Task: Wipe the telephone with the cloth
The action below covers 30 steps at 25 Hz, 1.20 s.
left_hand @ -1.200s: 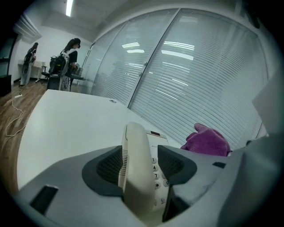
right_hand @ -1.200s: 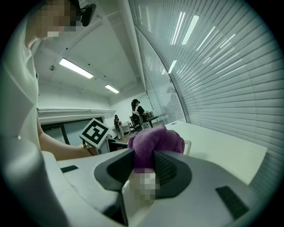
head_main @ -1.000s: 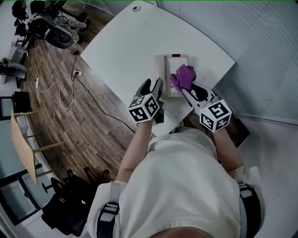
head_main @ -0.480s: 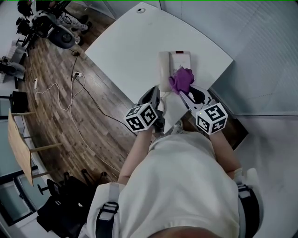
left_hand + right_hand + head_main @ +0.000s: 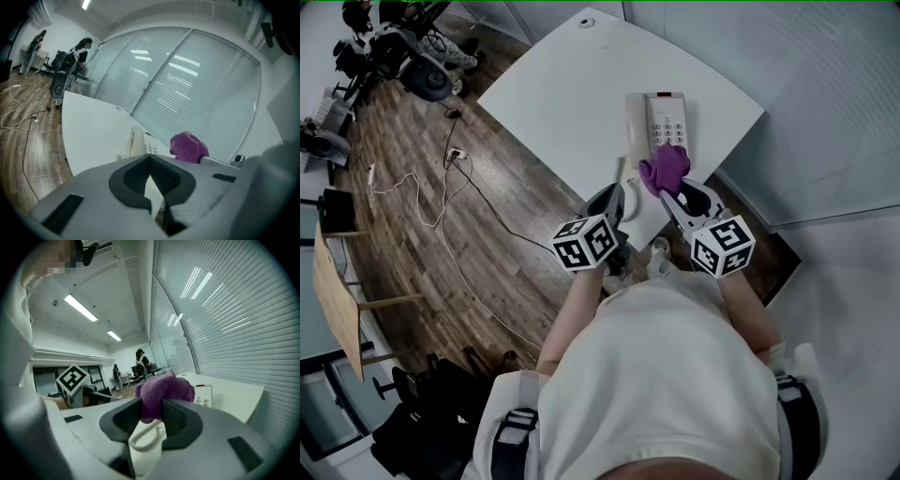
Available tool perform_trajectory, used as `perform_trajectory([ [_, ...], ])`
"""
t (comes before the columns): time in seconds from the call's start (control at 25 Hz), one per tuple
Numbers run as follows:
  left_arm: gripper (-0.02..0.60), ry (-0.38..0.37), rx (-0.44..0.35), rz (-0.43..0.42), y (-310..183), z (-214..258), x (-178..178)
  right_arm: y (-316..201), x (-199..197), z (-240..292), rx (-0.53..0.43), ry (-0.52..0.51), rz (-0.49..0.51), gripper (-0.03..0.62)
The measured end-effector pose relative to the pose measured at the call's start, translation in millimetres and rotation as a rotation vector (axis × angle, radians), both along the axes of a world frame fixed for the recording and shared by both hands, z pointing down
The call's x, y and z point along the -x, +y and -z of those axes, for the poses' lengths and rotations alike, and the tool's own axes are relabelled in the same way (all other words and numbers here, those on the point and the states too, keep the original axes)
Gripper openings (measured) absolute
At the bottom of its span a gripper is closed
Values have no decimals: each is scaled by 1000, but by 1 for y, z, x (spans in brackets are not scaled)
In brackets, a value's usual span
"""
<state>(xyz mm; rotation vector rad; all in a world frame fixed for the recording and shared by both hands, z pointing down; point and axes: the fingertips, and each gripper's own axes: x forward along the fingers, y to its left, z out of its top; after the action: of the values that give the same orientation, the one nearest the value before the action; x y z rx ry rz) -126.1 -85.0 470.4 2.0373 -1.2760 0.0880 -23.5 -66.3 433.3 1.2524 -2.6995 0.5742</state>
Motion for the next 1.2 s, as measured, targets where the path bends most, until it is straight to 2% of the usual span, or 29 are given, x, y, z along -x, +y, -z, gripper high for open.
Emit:
perform_trajectory([
  [0.28,21,-47,-25,-68,52,1,-2,51,5,-4,16,-3,-55,132],
  [0.48,21,-31,-30,-95,82,8,-4,79,6,1,15,2,-69,132],
  [0.64,21,-23,-25,-95,105,7,2,101,11,2,12,4,-64,132],
  [0.84,20,-52,-29,-74,135,6,13,128,18,8,1,23,-47,132],
  [1.2,21,-50,-34,-31,164,1,24,160,34,8,-15,61,19,132],
])
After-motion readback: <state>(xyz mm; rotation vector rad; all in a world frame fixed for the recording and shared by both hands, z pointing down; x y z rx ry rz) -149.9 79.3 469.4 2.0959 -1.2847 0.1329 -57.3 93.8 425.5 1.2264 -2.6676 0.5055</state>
